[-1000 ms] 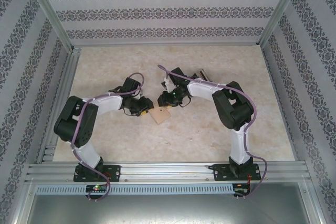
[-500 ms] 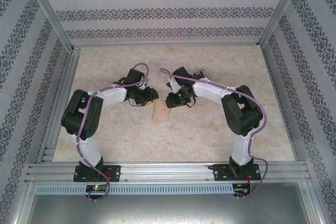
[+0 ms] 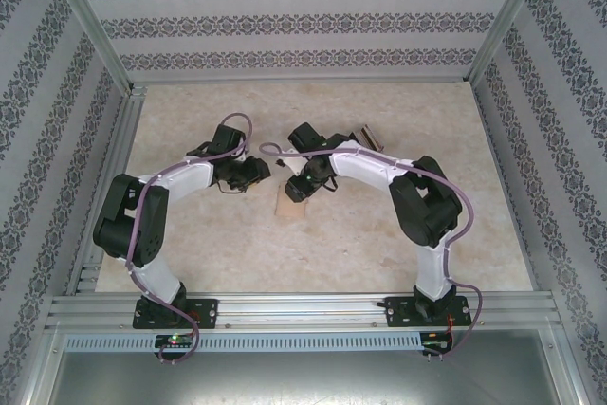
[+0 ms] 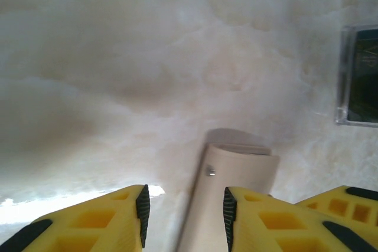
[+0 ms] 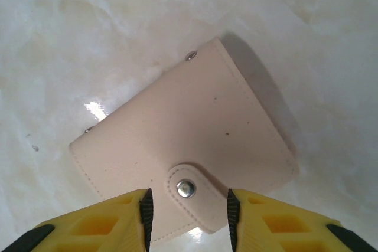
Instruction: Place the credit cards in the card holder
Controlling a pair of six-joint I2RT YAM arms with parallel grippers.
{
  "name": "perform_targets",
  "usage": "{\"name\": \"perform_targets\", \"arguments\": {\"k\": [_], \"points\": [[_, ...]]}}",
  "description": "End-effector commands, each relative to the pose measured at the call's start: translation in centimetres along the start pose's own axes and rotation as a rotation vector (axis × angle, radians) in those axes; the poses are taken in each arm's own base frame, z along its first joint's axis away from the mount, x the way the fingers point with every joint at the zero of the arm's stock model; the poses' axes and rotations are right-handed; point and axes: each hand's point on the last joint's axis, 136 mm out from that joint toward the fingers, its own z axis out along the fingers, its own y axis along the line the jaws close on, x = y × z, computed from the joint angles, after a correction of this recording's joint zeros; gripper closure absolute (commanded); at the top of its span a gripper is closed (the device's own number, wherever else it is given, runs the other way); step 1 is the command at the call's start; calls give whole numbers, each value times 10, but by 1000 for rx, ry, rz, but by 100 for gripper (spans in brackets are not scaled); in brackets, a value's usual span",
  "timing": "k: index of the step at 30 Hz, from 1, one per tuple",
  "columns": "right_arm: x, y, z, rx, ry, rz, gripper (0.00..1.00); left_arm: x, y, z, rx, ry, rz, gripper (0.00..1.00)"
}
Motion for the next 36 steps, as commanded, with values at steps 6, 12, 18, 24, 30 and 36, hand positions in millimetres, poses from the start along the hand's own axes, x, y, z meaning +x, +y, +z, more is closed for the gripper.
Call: {"name": "perform_targets", "arguments": {"k": [6,12,18,24,30,36], "points": [[6,3,9,-15,105,-205,54,-7,20,-21,-14,-57,-52,59],[10,0,17,-4,139,-237,51,-4,24,-21,-14,-52,-64,58],[15,2,30,-16,165,-240,47,-3,25,-19,-8,-50,-71,58],[17,-4,41,13,196,-236,45,-3,23,-18,2,-49,-75,58],[25,-21,44,128,214,-184,59,-4,23,-18,7,-52,-73,58],[28,-23,41,156,168,-131,80,-3,18,-13,40,-39,-83,58]]}}
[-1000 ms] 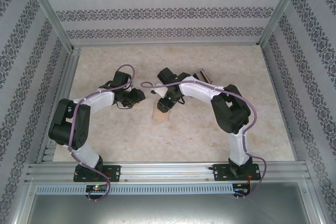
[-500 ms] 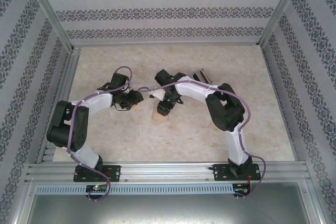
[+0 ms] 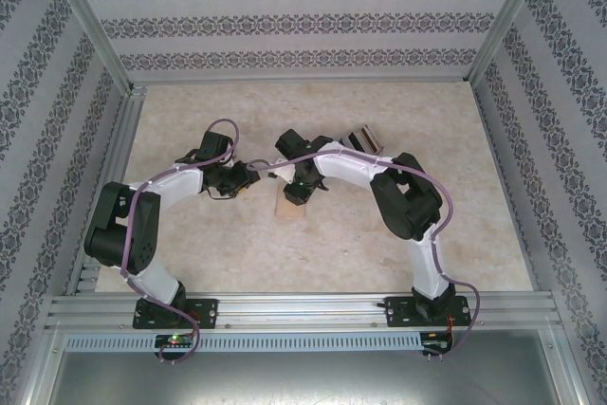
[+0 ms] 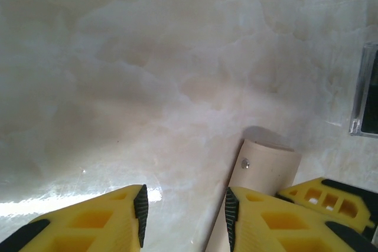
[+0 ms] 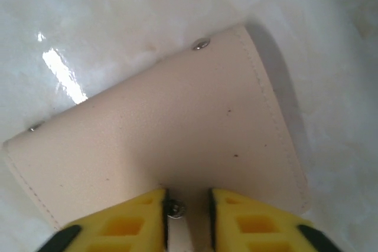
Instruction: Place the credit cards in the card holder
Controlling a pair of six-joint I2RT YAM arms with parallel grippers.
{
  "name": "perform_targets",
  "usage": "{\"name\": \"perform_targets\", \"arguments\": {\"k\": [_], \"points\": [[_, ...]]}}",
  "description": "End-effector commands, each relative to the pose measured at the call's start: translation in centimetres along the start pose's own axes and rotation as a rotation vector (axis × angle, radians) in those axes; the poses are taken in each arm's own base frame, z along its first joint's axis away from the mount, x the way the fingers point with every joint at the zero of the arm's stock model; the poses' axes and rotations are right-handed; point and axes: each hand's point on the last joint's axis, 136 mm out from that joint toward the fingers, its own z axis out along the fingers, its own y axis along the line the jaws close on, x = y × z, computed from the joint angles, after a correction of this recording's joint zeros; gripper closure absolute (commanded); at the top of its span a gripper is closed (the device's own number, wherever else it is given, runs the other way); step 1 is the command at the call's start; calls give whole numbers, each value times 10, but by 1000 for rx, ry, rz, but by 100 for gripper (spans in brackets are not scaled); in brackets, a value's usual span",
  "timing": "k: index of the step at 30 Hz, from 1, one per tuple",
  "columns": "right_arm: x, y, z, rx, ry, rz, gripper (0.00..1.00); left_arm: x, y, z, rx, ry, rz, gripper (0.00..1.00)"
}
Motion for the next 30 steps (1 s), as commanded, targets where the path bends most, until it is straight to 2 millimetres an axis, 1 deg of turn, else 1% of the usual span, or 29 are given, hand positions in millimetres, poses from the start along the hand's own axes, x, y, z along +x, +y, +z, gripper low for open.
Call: {"name": "perform_targets", "arguments": {"k": [1,3,5,10,15,19,21,24,30], "points": [[21,-11,16,58,54,59,80,-4,-6,0,51,-7,-19,58],[15,-9,12,41,24,82,78,-4,-9,1,65,-8,-23,58],[7,-8,3,29,-18,105,77,-5,-11,0,75,-6,-22,58],[-14,-15,-31,25,-154,184,76,-7,-18,-4,93,-13,-5,58],[-25,-25,-63,-5,-296,280,81,-6,-30,-7,128,-15,33,58],[-32,-31,-82,-45,-397,349,83,-4,-42,-9,174,-19,72,58],[-36,-32,-89,-69,-447,371,83,-3,-50,-10,202,-24,95,57],[-39,-34,-94,-116,-503,418,84,-1,-61,-12,248,-32,121,52],[-47,-33,-94,-232,-544,486,84,10,-91,-9,349,-21,165,44]]}}
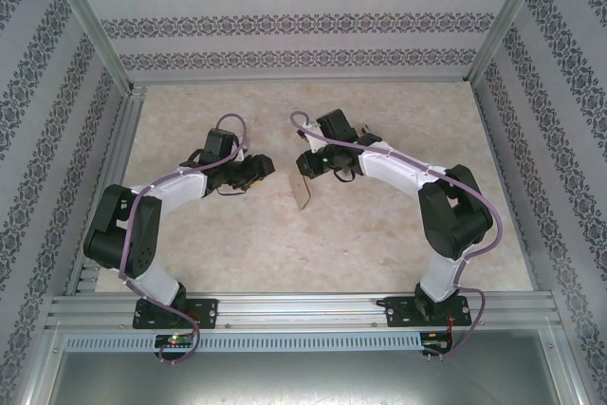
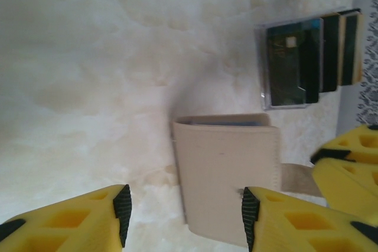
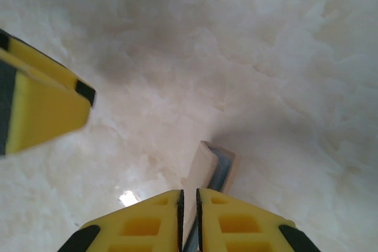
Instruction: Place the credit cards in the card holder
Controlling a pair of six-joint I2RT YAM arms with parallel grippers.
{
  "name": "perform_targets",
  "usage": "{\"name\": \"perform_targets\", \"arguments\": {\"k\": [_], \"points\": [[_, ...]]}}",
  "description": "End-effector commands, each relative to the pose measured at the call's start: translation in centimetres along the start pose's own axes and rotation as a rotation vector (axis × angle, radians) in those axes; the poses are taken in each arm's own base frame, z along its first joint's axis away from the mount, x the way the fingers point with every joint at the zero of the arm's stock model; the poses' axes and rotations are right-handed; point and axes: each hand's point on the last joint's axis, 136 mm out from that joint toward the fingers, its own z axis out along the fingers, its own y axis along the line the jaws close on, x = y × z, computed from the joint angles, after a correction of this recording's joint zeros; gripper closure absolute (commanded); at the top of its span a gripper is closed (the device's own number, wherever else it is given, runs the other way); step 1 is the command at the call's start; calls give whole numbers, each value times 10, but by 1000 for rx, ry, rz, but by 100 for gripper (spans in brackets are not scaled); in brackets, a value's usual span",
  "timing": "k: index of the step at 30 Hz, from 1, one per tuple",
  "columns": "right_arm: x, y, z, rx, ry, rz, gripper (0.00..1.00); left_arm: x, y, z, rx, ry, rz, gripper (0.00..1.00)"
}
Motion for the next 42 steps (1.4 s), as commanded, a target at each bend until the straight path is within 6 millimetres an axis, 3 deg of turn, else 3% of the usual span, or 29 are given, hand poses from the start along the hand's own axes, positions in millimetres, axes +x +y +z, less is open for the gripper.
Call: {"name": "perform_targets", "arguments": {"k": [1,7,14,32,42], "points": [[-9,11,0,-98,-46,61,84,1,-33,1,109,-14,56,43],[-11,6,-4,-114,-70,94,84,6,-41,9,125,-5,59,41],[-7,-4,-7,-90,-71,122,84,15,-26,23,105,26,12,46],[-20,7,-22,-127,-119,124,84,14,-34,34,87,54,44,42],[-15,-2,-17,-134,-113,172,84,20,-18,41,56,63,20,51]]}}
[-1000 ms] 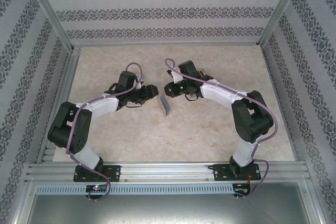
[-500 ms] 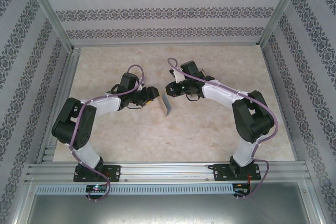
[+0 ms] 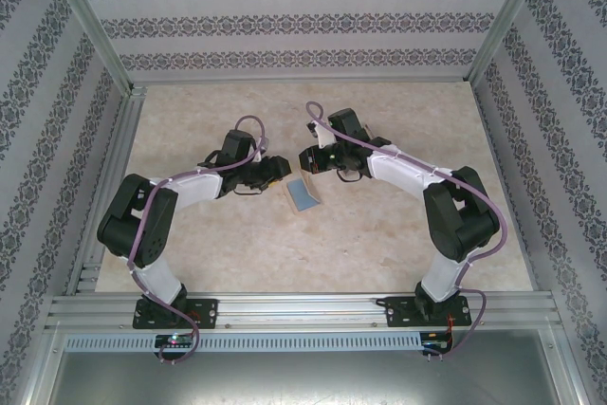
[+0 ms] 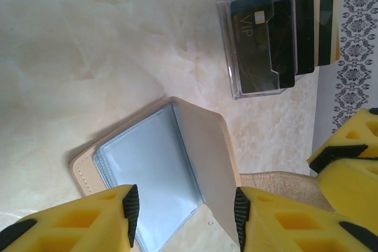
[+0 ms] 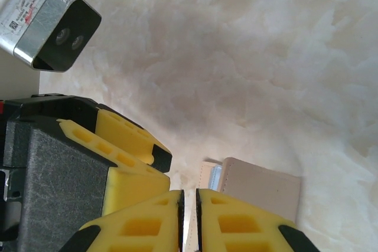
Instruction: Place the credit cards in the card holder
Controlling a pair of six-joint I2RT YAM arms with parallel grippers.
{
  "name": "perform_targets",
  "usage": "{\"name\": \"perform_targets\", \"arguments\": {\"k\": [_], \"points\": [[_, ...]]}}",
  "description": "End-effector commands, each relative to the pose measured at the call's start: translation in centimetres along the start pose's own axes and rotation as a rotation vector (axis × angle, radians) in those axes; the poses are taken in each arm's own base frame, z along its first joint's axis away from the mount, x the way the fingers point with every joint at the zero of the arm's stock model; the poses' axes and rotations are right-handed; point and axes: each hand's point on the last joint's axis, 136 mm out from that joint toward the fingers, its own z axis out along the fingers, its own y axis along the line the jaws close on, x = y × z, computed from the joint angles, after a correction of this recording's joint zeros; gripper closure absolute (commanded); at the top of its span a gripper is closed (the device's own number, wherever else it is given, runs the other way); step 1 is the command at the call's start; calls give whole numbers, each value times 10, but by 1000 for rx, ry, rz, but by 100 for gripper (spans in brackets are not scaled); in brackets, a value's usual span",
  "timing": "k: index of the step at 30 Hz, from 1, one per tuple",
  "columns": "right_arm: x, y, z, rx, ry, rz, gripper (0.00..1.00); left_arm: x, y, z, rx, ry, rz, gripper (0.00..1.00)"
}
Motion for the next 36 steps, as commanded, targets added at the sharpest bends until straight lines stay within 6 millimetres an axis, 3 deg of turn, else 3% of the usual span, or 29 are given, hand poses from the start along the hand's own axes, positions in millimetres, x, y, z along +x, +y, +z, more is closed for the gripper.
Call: {"name": "perform_targets", "arguments": {"k": [1,4,7,17,31,36], "points": [[-7,1,-7,-26,-32,19,84,4,7,7,-17,14,4,51],[-6,-8,-9,-6,-37,45,84,5,7,7,-19,19,3,51],[-1,-33,-10,73,-33,92,84,4,8,7,-28,21,8,51],[46,-100,-17,232,24,213,84,7,17,9,-65,33,2,48],[109,-111,-19,296,129,240,83,15,40,28,-95,81,-47,44],[122,-118,-20,318,140,258,83,15,38,33,-69,86,-62,44]]}}
